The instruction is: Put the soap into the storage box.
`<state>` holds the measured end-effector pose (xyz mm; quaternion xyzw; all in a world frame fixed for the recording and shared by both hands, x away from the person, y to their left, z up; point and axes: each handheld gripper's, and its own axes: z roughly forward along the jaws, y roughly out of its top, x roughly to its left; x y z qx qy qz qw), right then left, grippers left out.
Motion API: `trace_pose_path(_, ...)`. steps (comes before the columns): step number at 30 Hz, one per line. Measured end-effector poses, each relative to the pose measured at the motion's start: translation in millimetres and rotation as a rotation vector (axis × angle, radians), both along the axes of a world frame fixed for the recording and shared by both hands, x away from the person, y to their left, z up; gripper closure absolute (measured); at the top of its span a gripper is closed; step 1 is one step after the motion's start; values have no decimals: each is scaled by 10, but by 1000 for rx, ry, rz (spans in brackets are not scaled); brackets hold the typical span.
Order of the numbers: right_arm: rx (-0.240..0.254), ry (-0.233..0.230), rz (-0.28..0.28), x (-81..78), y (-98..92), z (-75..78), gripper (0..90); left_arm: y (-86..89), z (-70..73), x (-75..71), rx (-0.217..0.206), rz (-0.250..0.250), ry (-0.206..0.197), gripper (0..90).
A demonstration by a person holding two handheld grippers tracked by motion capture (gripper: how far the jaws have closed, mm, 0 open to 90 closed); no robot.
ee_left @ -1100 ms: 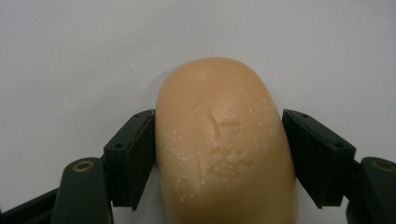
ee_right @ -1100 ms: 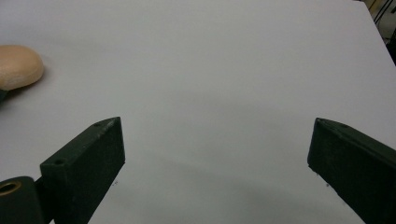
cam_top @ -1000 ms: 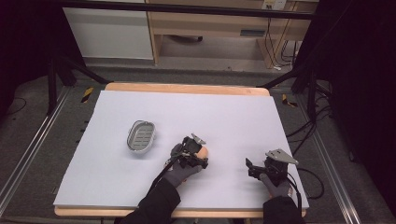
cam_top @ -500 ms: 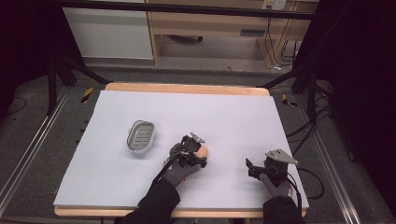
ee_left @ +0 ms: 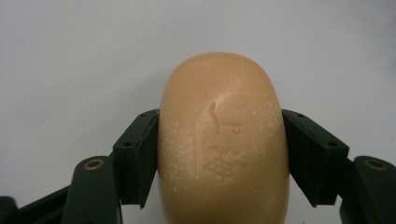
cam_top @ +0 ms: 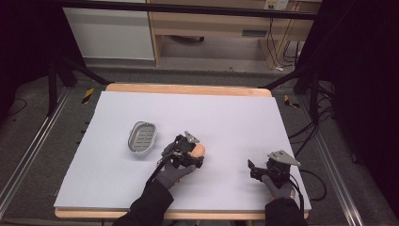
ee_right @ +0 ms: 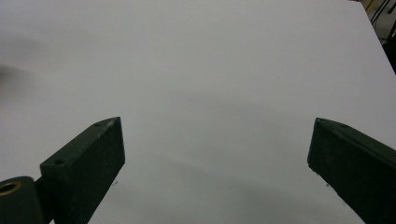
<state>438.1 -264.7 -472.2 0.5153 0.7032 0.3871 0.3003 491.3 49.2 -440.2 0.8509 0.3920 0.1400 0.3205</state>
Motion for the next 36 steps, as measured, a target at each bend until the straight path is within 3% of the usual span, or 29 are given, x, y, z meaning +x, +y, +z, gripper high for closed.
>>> trace_pose_path(13, -3, -1, 0, -1, 1, 1, 42, 266, 181, -91, -12, 2, -25, 317)
trace_pose_path(21, -3, -1, 0, -1, 1, 0, 42, 406, 218, -133, -25, 5, -33, 317)
trace_pose_path(28, -4, -1, -1, -2, 1, 0, 42, 562, 225, -173, -12, 13, -37, 317)
trace_pose_path(36, -8, 5, 0, 5, 5, -9, 42, 755, 260, -216, -31, 37, -43, 318)
